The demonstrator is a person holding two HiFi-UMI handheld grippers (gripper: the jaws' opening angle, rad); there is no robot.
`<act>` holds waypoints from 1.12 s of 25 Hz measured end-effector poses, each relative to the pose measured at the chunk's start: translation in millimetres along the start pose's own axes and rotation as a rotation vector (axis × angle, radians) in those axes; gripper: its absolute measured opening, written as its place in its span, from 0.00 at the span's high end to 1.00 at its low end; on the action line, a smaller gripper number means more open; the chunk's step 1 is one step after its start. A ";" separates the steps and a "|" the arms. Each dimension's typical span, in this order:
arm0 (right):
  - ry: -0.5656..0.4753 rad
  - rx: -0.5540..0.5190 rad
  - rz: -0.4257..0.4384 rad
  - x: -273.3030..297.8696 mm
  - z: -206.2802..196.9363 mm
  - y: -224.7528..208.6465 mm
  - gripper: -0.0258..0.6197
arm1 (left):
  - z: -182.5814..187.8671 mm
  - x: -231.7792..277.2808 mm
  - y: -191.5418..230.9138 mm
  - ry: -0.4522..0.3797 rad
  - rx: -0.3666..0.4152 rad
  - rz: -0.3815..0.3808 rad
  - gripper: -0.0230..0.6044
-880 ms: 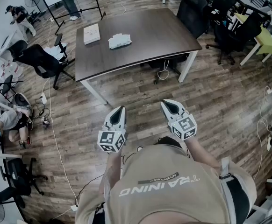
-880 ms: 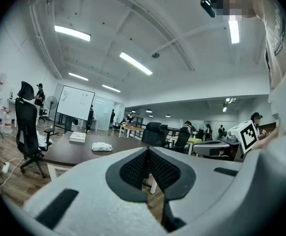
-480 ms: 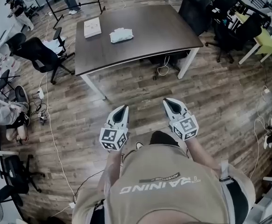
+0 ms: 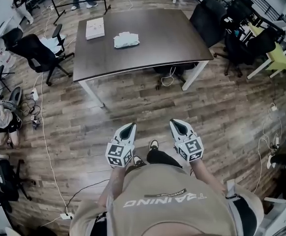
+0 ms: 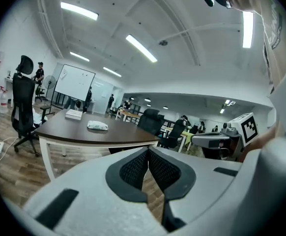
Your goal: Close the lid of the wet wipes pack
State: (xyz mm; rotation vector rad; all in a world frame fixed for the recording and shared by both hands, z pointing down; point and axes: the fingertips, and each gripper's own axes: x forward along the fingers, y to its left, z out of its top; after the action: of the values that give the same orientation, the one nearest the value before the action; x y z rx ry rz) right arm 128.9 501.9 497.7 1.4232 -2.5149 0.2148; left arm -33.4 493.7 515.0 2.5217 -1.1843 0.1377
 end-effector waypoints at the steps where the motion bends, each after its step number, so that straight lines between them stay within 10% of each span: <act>1: 0.002 0.010 0.000 3.9 0.5 -6.1 0.94 | 5.3 4.8 0.8 -0.002 0.000 0.001 0.95; 15: -0.082 0.053 0.121 87.3 21.6 -85.2 0.94 | 80.8 97.3 25.4 -0.026 0.161 0.096 0.95; 28: 0.003 0.071 0.265 156.3 15.1 -94.3 0.94 | 75.1 134.3 55.3 -0.004 0.023 0.131 0.95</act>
State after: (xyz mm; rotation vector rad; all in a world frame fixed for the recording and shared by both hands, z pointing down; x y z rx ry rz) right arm 130.4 321.2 528.0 1.1073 -2.7123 0.3558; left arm 6.7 337.1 491.2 2.4645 -1.3570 0.1800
